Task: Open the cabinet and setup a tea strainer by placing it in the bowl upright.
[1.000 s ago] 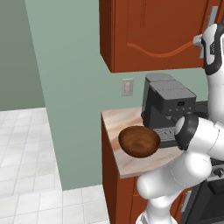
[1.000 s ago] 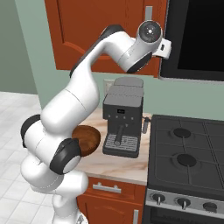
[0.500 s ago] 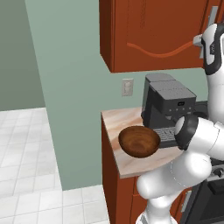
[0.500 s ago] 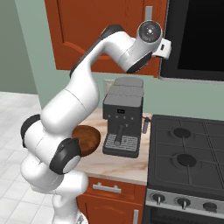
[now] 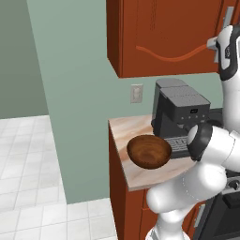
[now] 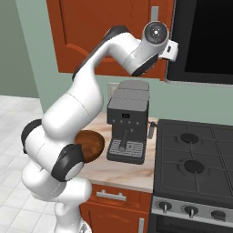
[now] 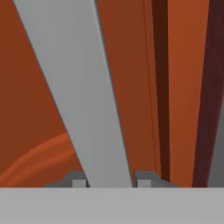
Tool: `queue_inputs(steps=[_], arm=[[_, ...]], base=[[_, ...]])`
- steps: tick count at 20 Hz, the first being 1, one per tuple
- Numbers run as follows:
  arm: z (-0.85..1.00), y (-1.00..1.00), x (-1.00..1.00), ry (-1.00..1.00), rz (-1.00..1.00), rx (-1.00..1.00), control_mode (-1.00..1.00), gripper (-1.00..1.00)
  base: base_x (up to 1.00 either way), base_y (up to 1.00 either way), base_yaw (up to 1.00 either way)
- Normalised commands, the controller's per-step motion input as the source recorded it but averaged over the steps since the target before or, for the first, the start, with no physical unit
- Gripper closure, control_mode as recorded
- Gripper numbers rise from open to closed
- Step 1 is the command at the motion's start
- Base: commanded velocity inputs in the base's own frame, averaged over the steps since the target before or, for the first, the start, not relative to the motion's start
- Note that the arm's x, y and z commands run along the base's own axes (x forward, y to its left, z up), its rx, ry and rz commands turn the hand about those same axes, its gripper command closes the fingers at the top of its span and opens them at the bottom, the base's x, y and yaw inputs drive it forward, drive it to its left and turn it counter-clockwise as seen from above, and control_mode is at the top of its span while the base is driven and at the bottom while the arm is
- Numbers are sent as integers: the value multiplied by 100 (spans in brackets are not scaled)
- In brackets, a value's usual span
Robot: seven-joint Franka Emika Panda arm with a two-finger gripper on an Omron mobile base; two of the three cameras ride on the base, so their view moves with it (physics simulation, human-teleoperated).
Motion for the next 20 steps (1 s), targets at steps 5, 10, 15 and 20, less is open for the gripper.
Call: queue_inputs(steps=[5, 10, 15, 20], arm=[[4, 8, -63, 1, -8, -1, -100, 100], [11, 24, -99, 0, -15, -4, -100, 100], [16, 39, -91, 1, -20, -7, -100, 100], [27, 29, -59, 8, -25, -11, -100, 100]], base=[[0, 0, 0], [0, 0, 0], [0, 0, 0], [0, 0, 0]])
